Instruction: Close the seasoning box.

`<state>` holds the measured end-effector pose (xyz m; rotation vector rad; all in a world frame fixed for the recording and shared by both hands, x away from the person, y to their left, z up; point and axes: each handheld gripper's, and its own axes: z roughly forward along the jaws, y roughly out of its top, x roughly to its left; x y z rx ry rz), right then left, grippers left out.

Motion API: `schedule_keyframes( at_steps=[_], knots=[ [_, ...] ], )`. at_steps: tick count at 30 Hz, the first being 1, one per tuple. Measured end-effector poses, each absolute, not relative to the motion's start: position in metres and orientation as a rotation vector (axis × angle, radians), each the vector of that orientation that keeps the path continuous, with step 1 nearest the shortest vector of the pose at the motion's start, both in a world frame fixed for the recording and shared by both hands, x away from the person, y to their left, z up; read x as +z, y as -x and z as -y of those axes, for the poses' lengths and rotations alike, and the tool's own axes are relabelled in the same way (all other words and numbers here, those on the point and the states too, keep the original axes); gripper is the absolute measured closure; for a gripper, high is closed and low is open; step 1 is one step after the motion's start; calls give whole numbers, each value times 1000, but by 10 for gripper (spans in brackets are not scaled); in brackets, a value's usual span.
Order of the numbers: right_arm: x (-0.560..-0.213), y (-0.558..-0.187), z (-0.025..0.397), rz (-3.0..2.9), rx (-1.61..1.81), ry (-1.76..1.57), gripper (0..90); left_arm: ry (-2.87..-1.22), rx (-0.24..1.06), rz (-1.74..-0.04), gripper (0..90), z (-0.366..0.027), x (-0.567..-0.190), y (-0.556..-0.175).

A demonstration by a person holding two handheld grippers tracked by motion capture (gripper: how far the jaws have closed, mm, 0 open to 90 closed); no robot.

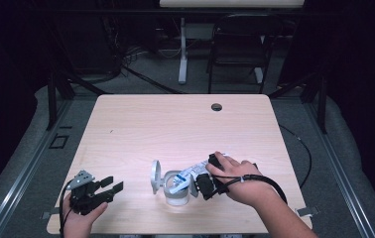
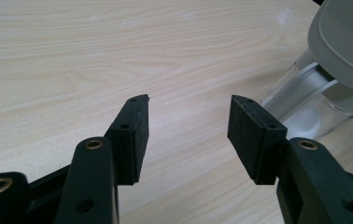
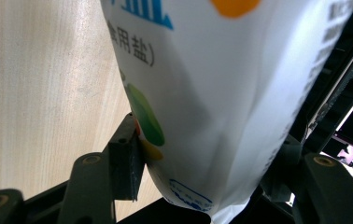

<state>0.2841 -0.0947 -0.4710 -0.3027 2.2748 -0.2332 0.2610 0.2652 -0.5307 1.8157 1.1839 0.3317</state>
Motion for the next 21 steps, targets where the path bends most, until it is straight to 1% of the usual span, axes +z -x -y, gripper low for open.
schedule_keyframes(
  at_steps=[21],
  knots=[
    [-470,-283,92,-2258,-271,321,429,-1810,332,-1185,488,-265,-530,-261]
  ],
)
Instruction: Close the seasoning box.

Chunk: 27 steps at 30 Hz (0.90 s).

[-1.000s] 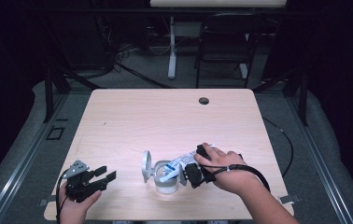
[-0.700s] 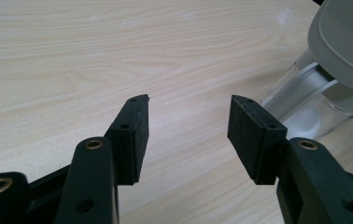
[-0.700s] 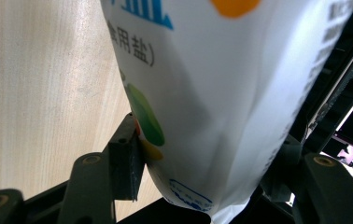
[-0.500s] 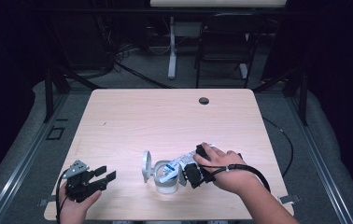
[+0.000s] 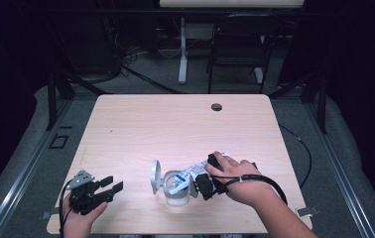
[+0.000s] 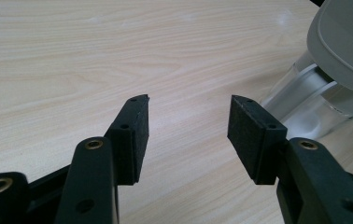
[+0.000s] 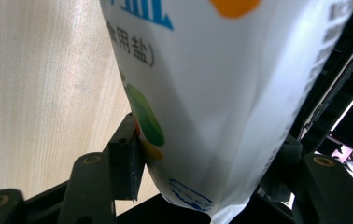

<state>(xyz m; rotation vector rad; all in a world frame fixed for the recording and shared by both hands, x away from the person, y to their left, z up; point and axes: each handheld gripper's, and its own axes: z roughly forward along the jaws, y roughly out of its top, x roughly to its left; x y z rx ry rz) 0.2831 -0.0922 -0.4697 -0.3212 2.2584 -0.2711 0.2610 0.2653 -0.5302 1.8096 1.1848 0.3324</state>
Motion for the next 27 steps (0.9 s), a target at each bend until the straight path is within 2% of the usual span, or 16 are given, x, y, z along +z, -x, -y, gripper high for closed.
schedule_keyframes(
  at_steps=[27],
  knots=[
    [-470,-283,91,-2252,-278,333,431,-1815,329,-1188,488,-266,-530,-261]
  ],
)
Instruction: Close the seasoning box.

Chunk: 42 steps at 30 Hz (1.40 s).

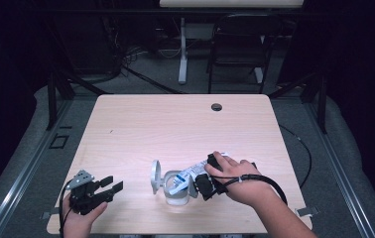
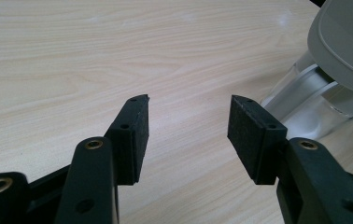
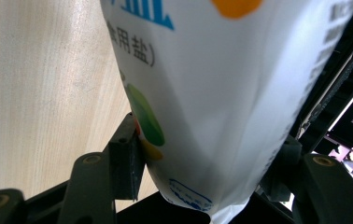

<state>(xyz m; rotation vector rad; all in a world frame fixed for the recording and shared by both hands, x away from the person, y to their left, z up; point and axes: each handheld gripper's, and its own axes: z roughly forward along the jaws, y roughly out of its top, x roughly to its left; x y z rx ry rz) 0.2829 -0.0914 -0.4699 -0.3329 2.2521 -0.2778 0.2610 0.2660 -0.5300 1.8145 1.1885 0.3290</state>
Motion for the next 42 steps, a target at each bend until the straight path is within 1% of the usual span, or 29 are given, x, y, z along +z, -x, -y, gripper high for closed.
schedule_keyframes(
  at_steps=[42],
  knots=[
    [-469,-281,88,-2224,-317,371,435,-1816,322,-1188,487,-267,-530,-261]
  ],
)
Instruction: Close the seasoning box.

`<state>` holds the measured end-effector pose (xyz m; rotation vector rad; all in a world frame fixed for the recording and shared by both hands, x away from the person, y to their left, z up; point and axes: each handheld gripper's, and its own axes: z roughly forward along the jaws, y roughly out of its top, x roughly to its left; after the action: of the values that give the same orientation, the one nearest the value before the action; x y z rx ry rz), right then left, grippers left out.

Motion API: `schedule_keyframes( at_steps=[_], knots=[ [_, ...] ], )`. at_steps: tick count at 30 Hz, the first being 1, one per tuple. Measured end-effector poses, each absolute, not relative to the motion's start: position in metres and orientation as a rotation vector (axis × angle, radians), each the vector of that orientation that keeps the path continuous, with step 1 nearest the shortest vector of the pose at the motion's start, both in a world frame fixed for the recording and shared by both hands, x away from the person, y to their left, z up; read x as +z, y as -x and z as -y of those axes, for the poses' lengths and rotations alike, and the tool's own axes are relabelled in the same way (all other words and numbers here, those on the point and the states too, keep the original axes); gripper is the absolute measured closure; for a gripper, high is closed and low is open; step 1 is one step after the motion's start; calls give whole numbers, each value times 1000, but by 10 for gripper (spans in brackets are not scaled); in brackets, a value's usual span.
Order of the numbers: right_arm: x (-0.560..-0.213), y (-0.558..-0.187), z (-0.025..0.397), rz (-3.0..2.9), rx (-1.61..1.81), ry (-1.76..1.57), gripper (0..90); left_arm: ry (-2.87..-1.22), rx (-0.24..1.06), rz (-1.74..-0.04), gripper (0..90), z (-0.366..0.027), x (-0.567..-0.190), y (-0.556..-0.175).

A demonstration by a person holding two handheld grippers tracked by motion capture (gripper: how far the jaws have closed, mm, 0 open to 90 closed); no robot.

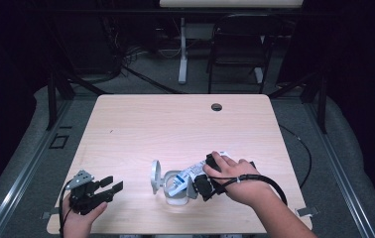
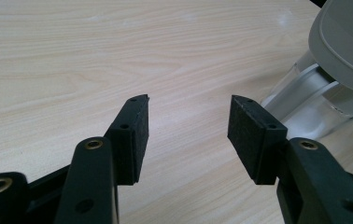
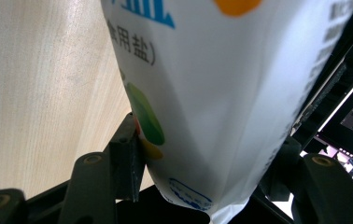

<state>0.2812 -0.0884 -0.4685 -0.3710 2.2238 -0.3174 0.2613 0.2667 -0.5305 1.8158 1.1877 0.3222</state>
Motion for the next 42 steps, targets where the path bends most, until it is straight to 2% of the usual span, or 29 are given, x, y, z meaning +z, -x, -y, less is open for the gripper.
schedule_keyframes(
  at_steps=[42],
  knots=[
    [-468,-280,86,-2210,-302,382,443,-1821,321,-1194,487,-268,-532,-262]
  ],
)
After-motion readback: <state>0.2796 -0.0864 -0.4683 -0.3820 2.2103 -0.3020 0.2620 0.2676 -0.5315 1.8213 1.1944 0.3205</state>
